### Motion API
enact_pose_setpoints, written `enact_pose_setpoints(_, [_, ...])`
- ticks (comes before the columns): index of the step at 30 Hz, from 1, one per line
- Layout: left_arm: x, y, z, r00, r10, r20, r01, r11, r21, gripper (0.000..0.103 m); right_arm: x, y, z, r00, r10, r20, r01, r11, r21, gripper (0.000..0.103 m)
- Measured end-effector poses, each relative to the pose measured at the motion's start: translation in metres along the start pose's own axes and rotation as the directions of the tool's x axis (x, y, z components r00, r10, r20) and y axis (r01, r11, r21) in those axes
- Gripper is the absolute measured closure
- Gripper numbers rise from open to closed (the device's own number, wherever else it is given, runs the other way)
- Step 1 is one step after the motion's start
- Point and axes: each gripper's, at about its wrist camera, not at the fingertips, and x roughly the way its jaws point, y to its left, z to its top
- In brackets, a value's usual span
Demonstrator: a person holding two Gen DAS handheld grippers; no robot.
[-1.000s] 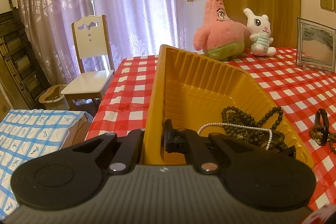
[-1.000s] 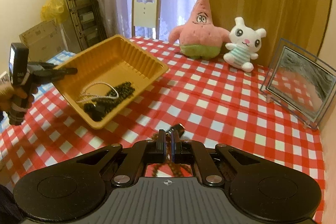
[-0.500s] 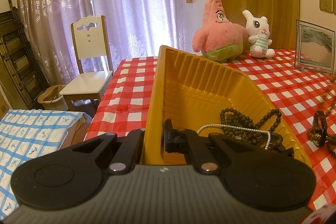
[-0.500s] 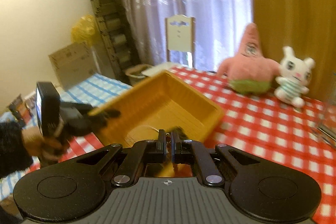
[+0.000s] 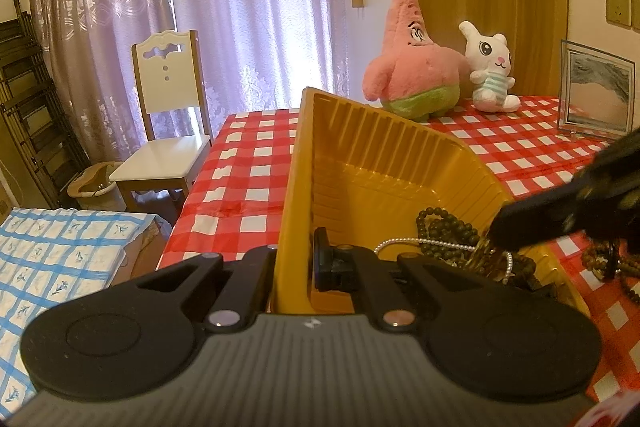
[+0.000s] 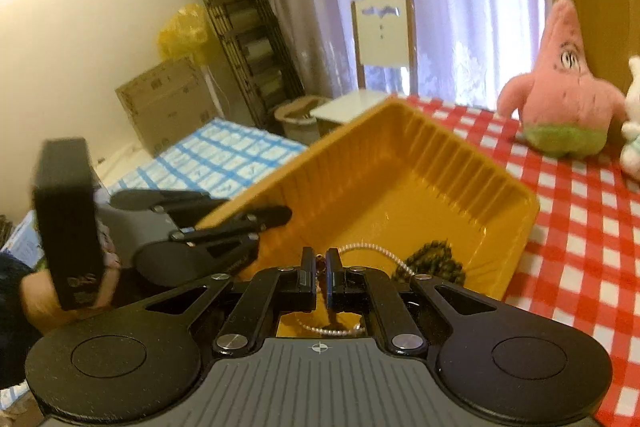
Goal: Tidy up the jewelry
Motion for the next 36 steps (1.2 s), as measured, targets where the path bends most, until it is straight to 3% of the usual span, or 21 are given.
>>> enact_pose_setpoints(6, [0.001,0.001,-0.001,1.000,-0.002,-0.001,0.002,1.000,0.002,0.100,0.011,-0.004,-0.008,0.996,-0.069,-0.054,0.070,0.997,0.029,0.096])
enact_pose_setpoints(10, [0.001,0.000,-0.001,1.000,-0.002,-0.002,0.002,1.000,-0.001,0.100,-0.007,-0.010,-0.017,0.996,-0.082,-0.032,0.084,0.995,0.063,0.056])
enact_pose_setpoints(11, [0.001,0.001,-0.001,1.000,-0.002,-0.001,0.002,1.000,0.001,0.100,-0.013,-0.009,-0.019,0.996,-0.088,-0.021,0.090,0.994,0.069,0.055])
enact_pose_setpoints(17, [0.003,0.001,-0.002,1.000,-0.001,-0.002,0.001,1.000,-0.005,0.100,-0.055,-0.030,-0.049,0.985,-0.167,-0.038,0.170,0.978,0.121,0.054])
enact_pose_setpoints(23, [0.004,0.001,-0.002,1.000,0.002,-0.005,-0.002,1.000,-0.006,0.100,-0.090,-0.066,-0.094,0.948,-0.296,-0.120,0.310,0.942,0.131,0.054])
enact_pose_setpoints(27, [0.005,0.001,-0.002,1.000,0.004,-0.006,-0.004,1.000,-0.005,0.100,-0.100,-0.090,-0.112,0.916,-0.363,-0.171,0.380,0.922,0.075,0.054])
enact_pose_setpoints(30, [0.005,0.002,-0.003,1.000,0.006,-0.009,-0.007,1.000,-0.004,0.100,-0.104,-0.103,-0.118,0.911,-0.371,-0.179,0.383,0.923,0.039,0.054])
enact_pose_setpoints(36, [0.005,0.002,-0.004,1.000,0.010,-0.011,-0.010,1.000,-0.003,0.100,-0.095,-0.118,-0.119,0.924,-0.328,-0.196,0.327,0.944,-0.041,0.054])
